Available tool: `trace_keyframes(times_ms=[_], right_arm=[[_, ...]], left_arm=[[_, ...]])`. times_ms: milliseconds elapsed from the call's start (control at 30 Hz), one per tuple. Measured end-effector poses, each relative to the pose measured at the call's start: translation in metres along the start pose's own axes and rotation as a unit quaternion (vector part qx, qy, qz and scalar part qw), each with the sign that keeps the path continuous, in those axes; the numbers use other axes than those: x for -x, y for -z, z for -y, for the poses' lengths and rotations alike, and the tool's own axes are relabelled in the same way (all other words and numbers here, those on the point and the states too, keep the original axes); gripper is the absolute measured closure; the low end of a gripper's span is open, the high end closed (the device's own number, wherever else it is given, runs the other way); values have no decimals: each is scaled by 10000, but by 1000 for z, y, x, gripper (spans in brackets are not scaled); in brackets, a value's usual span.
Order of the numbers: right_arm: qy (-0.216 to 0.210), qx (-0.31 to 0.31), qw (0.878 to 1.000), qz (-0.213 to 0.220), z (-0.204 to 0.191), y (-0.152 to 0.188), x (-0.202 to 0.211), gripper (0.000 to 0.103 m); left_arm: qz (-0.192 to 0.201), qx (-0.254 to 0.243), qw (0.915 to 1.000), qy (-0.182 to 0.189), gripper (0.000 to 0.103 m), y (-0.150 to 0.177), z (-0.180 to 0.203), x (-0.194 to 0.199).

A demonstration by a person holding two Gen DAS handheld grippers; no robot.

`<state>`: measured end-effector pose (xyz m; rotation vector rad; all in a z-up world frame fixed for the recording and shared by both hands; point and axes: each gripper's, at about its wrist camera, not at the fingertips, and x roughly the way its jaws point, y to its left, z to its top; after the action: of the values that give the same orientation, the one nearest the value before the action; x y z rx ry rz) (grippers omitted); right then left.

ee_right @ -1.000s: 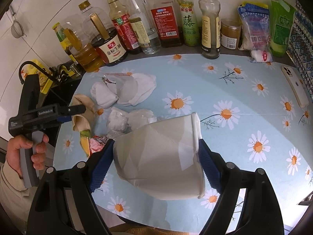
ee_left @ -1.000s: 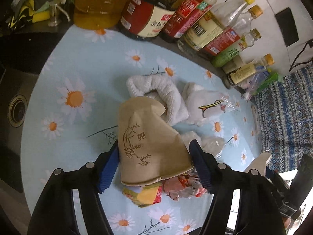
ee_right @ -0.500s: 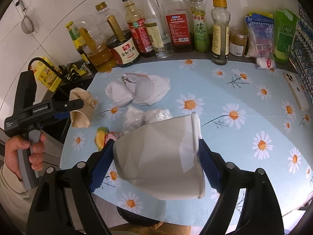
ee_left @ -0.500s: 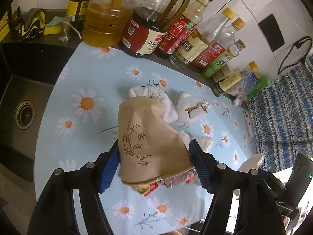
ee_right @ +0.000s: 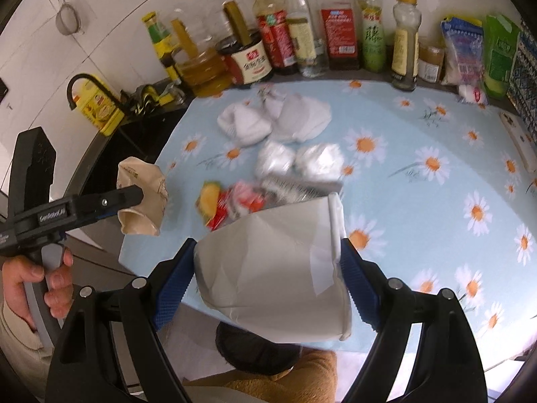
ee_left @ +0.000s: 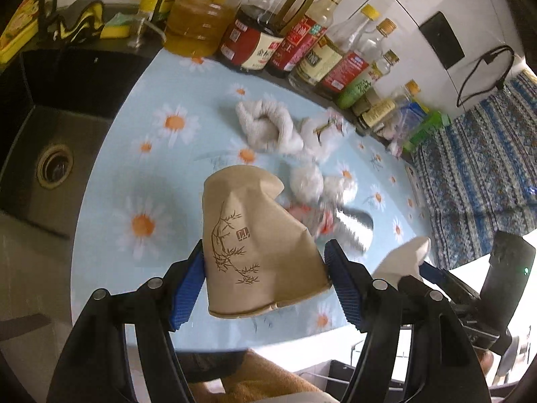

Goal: Collect trash
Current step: 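Carry both cups down over the black trash bin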

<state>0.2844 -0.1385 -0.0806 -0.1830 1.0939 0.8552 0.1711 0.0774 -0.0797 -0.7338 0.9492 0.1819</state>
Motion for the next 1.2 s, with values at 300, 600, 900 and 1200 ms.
trace_keyframes(times_ms=[300,600,900,1200], right_arm=[[-104,-102,9998,-163,-27,39,-5,20],[-348,-293,9978,-481,-48,75,-14,20],[-354,-543,9940,-884,-58,114,-40,20],[-402,-1102,9834,-1385,-47,147,-77,20]], left_arm=[[-160,56,9996,243,36,55,-19,15],[-376,20,9984,432,35,100,-35,21],[-728,160,9954,598,35,143,-65,11],[-1152,131,9913,618,35,178,-86,-18]])
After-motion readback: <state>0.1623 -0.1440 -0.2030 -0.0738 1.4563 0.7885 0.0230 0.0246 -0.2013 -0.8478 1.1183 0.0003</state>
